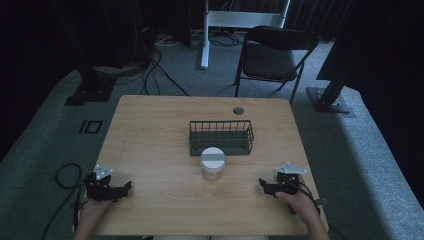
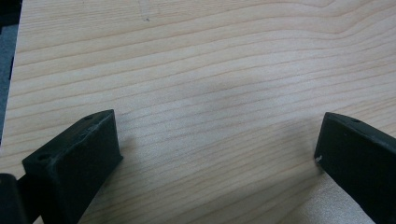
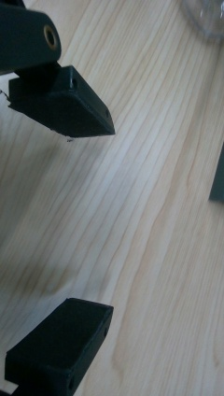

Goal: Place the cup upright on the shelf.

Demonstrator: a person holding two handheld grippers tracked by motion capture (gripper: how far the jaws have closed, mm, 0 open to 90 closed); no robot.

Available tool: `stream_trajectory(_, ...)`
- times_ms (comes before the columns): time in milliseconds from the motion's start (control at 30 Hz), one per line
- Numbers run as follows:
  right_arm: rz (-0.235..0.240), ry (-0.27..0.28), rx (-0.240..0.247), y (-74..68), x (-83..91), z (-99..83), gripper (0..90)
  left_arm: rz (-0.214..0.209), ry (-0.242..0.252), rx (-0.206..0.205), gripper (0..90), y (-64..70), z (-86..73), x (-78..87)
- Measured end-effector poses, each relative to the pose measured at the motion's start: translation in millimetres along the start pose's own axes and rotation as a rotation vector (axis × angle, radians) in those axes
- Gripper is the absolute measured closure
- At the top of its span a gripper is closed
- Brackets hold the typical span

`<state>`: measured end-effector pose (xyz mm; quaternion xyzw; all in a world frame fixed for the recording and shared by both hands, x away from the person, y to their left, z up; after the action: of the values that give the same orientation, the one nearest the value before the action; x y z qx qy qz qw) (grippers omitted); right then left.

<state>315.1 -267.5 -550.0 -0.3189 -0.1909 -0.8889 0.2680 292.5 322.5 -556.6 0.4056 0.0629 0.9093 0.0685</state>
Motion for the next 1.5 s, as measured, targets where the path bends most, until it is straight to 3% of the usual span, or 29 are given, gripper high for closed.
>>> stream_trajectory(567,0.083,0.080,0.056,-30.6,-10.7,29.0,11.8,0.000,0.000,0.001,0.2,0.0,0.0,0.0)
stream_trajectory(1100,0.163,0.151,0.143,-61.1,-21.1,53.3,12.9,0.000,0.001,0.001,0.2,0.1,0.0,-0.1)
stream_trajectory(1500,0.219,0.189,0.165,-81.3,-30.4,69.5,12.9,0.000,0.000,0.001,0.2,0.0,0.0,0.0)
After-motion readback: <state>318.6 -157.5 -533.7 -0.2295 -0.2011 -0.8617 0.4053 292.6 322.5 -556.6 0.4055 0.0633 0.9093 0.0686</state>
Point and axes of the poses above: each handheld gripper's, and its own axes: x roughly backward along the jaws, z roughly out of its top, y roughly to its right, the point moved 1 cm from there along -x, roughly forward along the jaws, and after that the axes turned 15 degrees about x, right-handed, at the moved point
